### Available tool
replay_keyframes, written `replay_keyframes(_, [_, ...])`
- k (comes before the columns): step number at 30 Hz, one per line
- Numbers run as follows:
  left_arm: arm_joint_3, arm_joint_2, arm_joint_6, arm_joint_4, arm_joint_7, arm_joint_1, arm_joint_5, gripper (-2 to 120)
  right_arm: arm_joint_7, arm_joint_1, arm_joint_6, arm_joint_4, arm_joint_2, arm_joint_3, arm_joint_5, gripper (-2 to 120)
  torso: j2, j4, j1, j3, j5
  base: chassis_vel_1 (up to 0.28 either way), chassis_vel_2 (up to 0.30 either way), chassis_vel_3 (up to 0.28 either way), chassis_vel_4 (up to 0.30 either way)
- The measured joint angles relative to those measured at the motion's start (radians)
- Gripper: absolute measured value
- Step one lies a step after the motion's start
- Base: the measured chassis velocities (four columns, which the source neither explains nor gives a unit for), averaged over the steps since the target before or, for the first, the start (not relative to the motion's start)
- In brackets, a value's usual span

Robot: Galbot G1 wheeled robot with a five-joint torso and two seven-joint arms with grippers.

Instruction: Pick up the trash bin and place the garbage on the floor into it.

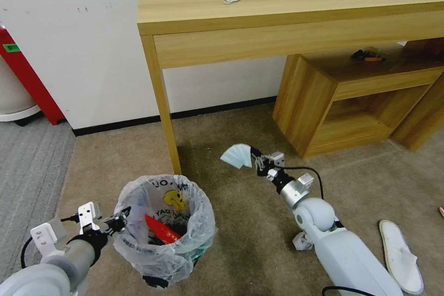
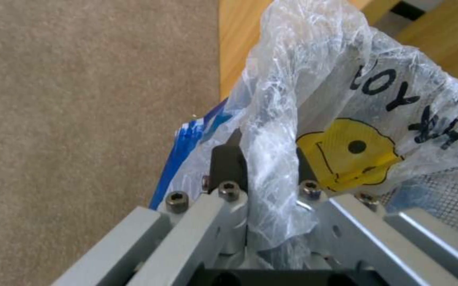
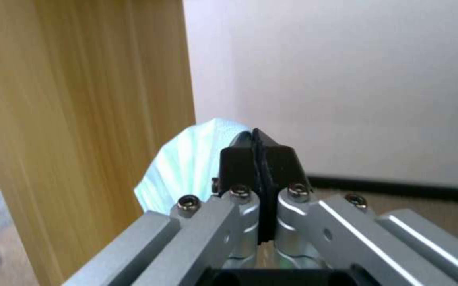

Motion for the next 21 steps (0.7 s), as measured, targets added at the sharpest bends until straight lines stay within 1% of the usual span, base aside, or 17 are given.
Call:
replay_keyframes(1, [0.007, 0.002, 0.004, -0.002, 0.000, -0.002, -0.003, 3, -0.003, -0.002, 0.003, 0.028, -0.007, 0.007, 0.010, 0, 0.000, -0.0001, 0.000, 0.000, 0.0000, 0.000, 0.000, 0.000, 0.000])
replay_keyframes(3, [0.011, 0.002, 0.006, -0.003, 0.000, -0.002, -0.005, 3, -0.005, -0.003, 0.005, 0.039, -0.011, 0.009, 0.016, 0, 0.000, -0.0001, 0.000, 0.000, 0.0000, 0.000, 0.000, 0.000, 0.000])
replay_keyframes(5, [0.032, 0.003, 0.010, -0.003, 0.010, -0.003, -0.005, 3, -0.021, -0.006, 0.017, 0.078, -0.021, 0.017, 0.037, 0, 0.000, -0.0001, 0.000, 0.000, 0.0000, 0.000, 0.000, 0.000, 0.000])
replay_keyframes(7, [0.039, 0.003, 0.011, -0.003, 0.013, -0.003, -0.003, 3, -0.026, -0.006, 0.021, 0.088, -0.022, 0.019, 0.041, 0, 0.000, -0.0001, 0.000, 0.000, 0.0000, 0.000, 0.000, 0.000, 0.000])
replay_keyframes(10, [0.083, 0.003, 0.014, -0.006, 0.021, -0.018, 0.014, 3, -0.049, -0.006, 0.035, 0.128, -0.021, 0.016, 0.073, 0, 0.000, 0.0000, 0.000, 0.000, 0.0000, 0.000, 0.000, 0.000, 0.000])
replay_keyframes(11, [0.083, 0.003, 0.014, -0.006, 0.021, -0.018, 0.014, 3, -0.049, -0.006, 0.035, 0.128, -0.021, 0.016, 0.073, 0, 0.000, 0.0000, 0.000, 0.000, 0.0000, 0.000, 0.000, 0.000, 0.000])
replay_keyframes(14, [0.125, 0.002, 0.020, -0.013, 0.028, -0.052, 0.016, 3, -0.083, 0.000, 0.055, 0.141, -0.019, -0.007, 0.094, 0, 0.000, -0.0001, 0.000, 0.000, 0.0000, 0.000, 0.000, 0.000, 0.000])
replay_keyframes(15, [0.125, 0.002, 0.020, -0.013, 0.028, -0.052, 0.016, 3, -0.083, 0.000, 0.055, 0.141, -0.019, -0.007, 0.094, 0, 0.000, -0.0001, 0.000, 0.000, 0.0000, 0.000, 0.000, 0.000, 0.000])
replay_keyframes(21, [0.176, -0.001, 0.031, -0.015, 0.037, -0.100, 0.010, 3, -0.136, 0.010, 0.084, 0.137, -0.016, -0.059, 0.117, 0, 0.000, 0.0000, 0.000, 0.000, -0.0001, 0.000, 0.000, 0.000, 0.000])
